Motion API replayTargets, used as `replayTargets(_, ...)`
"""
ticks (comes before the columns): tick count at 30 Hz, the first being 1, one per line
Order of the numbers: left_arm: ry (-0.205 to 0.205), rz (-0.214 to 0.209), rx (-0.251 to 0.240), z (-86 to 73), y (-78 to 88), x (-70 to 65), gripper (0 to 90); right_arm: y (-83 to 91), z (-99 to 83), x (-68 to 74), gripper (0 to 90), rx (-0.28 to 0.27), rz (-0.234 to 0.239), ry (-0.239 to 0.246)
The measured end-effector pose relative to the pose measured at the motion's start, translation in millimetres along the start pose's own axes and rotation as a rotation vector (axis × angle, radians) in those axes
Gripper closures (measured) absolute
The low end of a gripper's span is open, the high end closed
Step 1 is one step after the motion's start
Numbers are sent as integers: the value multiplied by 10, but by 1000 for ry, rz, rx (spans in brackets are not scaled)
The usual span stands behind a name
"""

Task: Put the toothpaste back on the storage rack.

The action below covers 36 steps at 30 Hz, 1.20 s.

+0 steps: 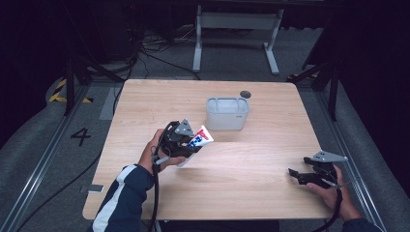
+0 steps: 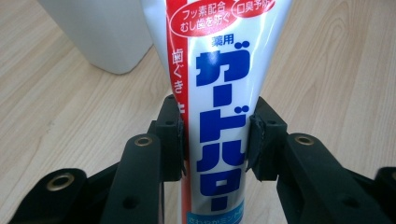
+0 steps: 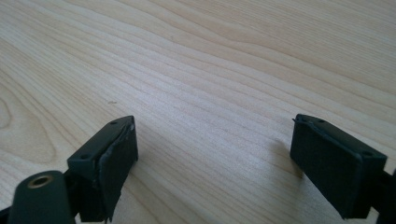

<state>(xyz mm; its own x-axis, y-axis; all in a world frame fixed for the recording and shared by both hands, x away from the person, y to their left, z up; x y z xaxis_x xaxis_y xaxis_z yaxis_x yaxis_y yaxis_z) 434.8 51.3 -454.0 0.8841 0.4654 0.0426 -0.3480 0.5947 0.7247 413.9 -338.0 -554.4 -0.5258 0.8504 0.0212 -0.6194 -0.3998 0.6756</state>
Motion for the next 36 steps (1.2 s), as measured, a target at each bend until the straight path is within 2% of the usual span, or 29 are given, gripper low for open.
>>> replayTargets(5,29,39,-55,65,22,70,636,1,-1,-1,151,0,0,2)
replayTargets(8,50,47,-99,122,34,89,636,1,-1,-1,151,0,0,2)
replayTargets(17,56,79,-177,244,74,117,637,1,-1,-2,151,0,0,2)
replayTargets(22,45,73,-208,284,92,129,636,1,-1,-1,151,0,0,2)
replayTargets(23,44,74,-221,295,99,134,636,1,-1,-1,151,0,0,2)
replayTargets(24,60,72,-240,313,107,127,636,1,-1,-1,151,0,0,2)
replayTargets(27,49,72,-270,355,143,132,636,1,-1,-1,151,0,0,1)
replayTargets(36,42,77,-305,488,180,168,636,1,-1,-1,151,0,0,2)
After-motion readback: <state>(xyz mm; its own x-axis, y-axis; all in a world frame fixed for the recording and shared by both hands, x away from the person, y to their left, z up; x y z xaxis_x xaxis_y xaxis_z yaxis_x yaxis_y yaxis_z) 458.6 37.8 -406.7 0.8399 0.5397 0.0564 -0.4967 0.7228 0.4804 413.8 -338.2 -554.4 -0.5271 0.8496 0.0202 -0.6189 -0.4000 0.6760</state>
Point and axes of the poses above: each handheld gripper's, and its own axes: y roughly backward along the jaws, z roughly out of its top, x roughly to its left, the point moved 10 cm from there along -y, roughly forward along the jaws, and after that the axes turned 1 degree about -y, right-handed, at the moved point
